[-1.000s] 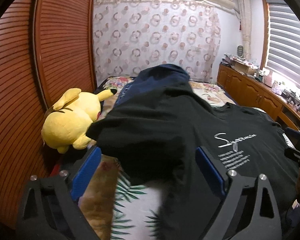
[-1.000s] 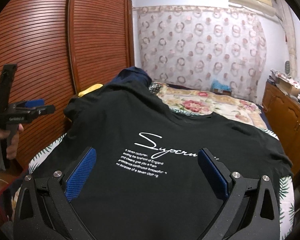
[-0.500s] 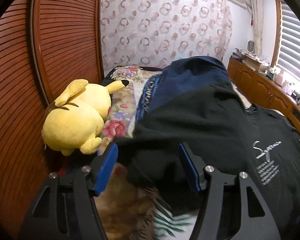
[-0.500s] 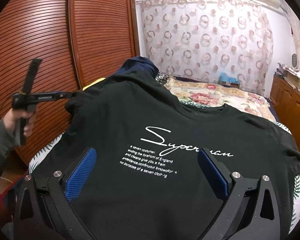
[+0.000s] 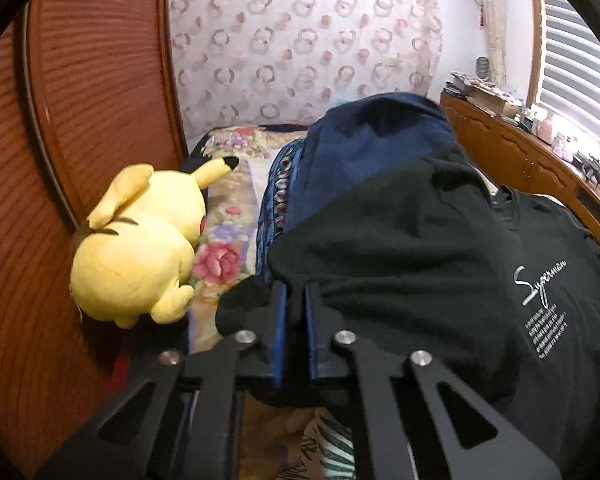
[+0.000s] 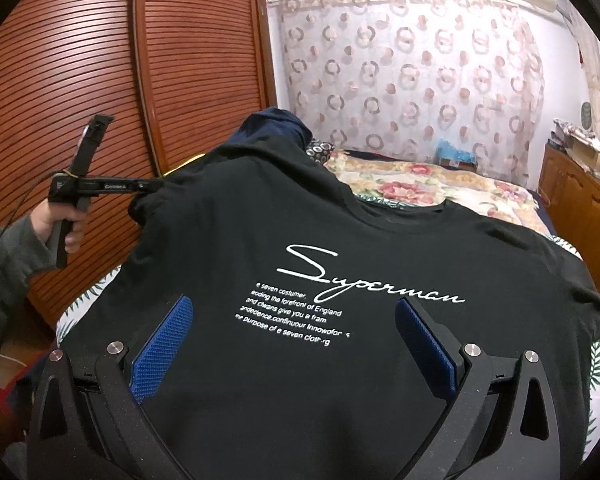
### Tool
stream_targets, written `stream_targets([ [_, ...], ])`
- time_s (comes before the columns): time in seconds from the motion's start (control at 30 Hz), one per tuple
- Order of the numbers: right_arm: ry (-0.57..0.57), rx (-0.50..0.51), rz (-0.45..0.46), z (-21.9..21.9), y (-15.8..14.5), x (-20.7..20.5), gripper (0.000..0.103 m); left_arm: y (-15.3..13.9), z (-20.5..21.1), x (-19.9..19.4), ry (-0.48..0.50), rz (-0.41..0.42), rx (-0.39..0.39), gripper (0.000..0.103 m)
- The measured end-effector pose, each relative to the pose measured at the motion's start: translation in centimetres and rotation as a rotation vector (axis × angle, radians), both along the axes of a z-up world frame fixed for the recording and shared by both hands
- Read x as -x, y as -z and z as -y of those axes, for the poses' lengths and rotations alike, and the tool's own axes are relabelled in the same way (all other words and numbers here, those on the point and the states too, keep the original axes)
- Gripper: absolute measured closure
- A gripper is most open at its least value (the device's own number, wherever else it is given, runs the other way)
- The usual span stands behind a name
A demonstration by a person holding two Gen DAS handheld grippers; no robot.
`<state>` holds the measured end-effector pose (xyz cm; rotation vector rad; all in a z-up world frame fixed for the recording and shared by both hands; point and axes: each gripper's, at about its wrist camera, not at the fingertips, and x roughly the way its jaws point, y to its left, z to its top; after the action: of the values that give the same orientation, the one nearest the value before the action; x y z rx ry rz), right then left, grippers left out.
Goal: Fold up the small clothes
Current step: 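Grasp the black T-shirt's sleeve with the left gripper and lift it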
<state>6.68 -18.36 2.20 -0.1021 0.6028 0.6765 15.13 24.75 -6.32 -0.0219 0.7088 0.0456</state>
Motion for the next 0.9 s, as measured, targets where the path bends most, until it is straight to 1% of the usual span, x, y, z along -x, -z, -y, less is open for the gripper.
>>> stream_targets([
  [0.1,0.005,-0.006,-0.005,0.1,0.0,-0.1,0.0,-1.1,0.7,0.8,-0.001,0.01,-0.047,0.101],
  [0.2,0.01,-0.008,-0.002,0.2,0.0,0.0,0.0,-3.3,1.1,2.0,-0.007,0.06,-0.06,0.101],
  [0.27,0.012,-0.01,-0.001,0.2,-0.1,-0.1,0.0,-4.4,1.4,2.6,-0.021,0.077,-0.089,0.101],
  [0.33,0.014,-0.01,0.001,0.3,-0.1,0.0,0.0,-5.2,1.7,2.8,-0.01,0.076,-0.083,0.101],
  [0.43,0.018,-0.011,0.01,0.5,-0.2,0.0,0.0,-6.3,2.6,3.4,0.0,0.087,-0.101,0.101],
  [0.5,0.023,-0.013,0.013,0.6,-0.3,0.0,0.0,-7.3,3.4,3.9,0.016,0.109,-0.092,0.101],
  [0.63,0.037,-0.018,0.014,1.1,-0.4,-0.3,0.0,-10.2,5.8,4.8,0.051,0.166,-0.12,0.101],
  [0.7,0.042,-0.019,0.014,1.4,-0.5,-0.4,0.0,-11.4,6.9,5.0,0.052,0.19,-0.14,0.101],
  [0.77,0.049,-0.021,0.021,1.6,-0.7,-0.4,0.0,-12.2,7.8,4.7,0.084,0.196,-0.118,0.101],
  [0.83,0.055,-0.026,0.024,1.9,-0.9,-0.5,0.0,-12.8,9.1,4.2,0.111,0.2,-0.122,0.101],
  [0.9,0.063,-0.031,0.027,2.2,-1.0,-0.7,0.0,-13.2,10.4,3.6,0.144,0.202,-0.106,0.101],
])
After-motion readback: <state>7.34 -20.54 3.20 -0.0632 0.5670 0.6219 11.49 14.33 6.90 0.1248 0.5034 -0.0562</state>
